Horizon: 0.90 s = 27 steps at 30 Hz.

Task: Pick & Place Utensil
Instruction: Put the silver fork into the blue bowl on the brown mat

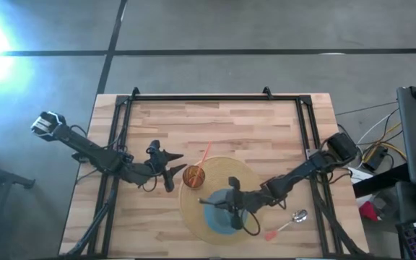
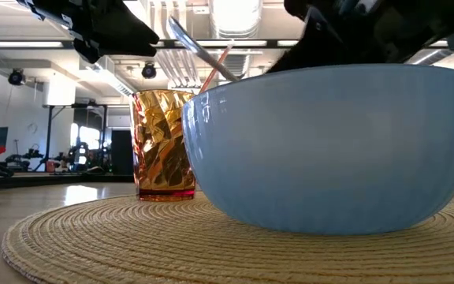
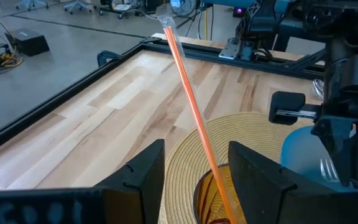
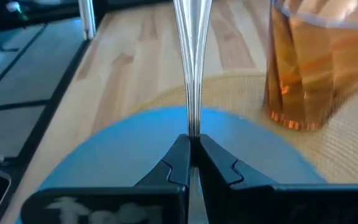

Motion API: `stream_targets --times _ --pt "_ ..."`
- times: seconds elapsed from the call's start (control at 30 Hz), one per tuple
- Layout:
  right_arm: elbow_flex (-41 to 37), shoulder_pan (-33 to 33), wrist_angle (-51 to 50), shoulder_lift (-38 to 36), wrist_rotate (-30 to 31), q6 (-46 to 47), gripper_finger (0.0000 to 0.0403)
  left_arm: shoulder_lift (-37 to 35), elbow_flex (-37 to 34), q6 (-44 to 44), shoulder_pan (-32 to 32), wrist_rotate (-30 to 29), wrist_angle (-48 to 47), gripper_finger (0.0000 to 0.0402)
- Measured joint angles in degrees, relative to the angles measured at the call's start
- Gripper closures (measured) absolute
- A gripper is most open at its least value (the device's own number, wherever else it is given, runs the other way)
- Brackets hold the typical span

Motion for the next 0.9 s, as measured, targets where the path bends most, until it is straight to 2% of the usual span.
stream_targets --times 0.2,0.5,0.9 --pt "0.9 -0.1 -5.3 -0.3 0.1 5.1 0.039 0.0 0.0 0.0 0.0 0.0 -0.1 0.0232" --pt "7.4 -0.3 -18.7 0.2 0.3 3.9 0.039 0.0 0.0 0.0 0.0 0.0 -0.3 0.0232" --pt "8.6 -0.7 -19.4 2.1 -0.9 2.8 0.039 0.0 0.0 -1.0 0.0 0.0 -1.9 0.0232"
